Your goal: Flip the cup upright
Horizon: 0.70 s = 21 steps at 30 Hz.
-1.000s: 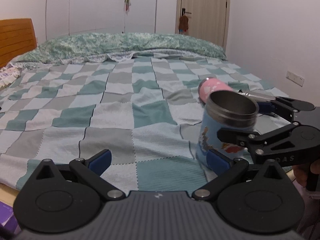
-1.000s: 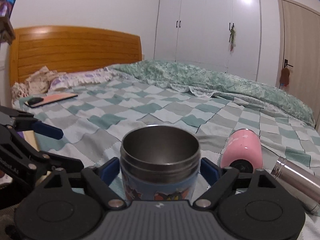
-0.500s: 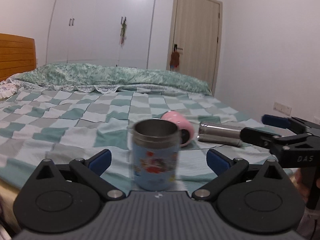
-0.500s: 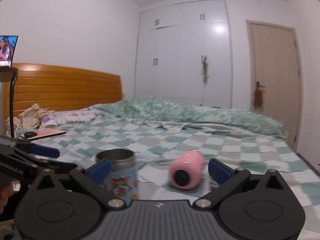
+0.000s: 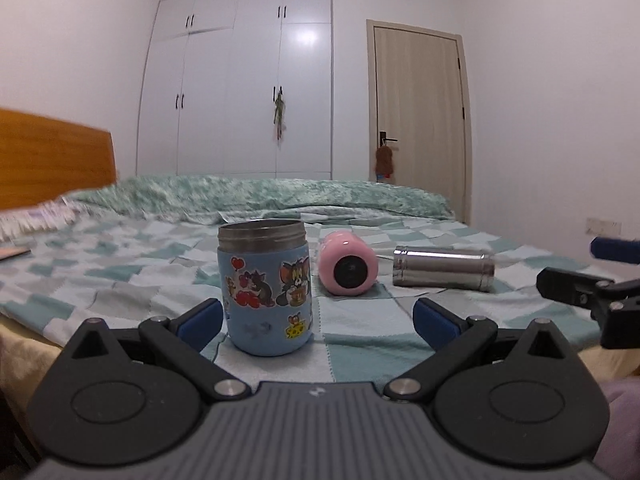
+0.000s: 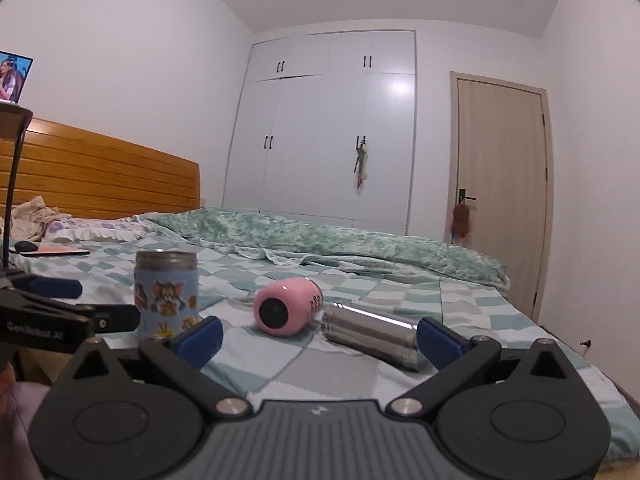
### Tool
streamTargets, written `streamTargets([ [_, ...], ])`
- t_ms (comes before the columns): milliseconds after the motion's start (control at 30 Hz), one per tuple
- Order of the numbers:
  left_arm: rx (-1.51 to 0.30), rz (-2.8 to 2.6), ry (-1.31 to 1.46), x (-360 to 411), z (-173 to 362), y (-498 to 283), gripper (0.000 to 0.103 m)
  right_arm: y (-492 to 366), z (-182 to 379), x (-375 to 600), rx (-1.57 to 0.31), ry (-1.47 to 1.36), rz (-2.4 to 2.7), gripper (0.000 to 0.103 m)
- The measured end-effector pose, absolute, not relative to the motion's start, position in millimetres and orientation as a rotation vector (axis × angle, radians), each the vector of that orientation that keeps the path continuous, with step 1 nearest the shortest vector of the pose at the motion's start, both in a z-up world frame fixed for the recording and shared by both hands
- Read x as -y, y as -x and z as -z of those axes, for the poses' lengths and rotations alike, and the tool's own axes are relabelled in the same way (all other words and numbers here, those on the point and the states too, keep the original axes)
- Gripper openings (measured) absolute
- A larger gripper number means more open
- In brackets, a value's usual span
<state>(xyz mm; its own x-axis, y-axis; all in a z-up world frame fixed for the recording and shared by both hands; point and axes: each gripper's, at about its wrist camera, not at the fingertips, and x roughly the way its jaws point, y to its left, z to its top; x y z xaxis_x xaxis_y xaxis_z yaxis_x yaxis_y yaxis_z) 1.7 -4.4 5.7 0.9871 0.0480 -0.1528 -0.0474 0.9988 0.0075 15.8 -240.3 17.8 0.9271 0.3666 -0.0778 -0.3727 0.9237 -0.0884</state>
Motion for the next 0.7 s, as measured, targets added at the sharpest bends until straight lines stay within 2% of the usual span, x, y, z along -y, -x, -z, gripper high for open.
streamTargets([
  [700,-0.122,-0.044,-0.057,16,4,-1,0.103,-9,-9,250,-0.058,0.079,-0.302,0.103],
])
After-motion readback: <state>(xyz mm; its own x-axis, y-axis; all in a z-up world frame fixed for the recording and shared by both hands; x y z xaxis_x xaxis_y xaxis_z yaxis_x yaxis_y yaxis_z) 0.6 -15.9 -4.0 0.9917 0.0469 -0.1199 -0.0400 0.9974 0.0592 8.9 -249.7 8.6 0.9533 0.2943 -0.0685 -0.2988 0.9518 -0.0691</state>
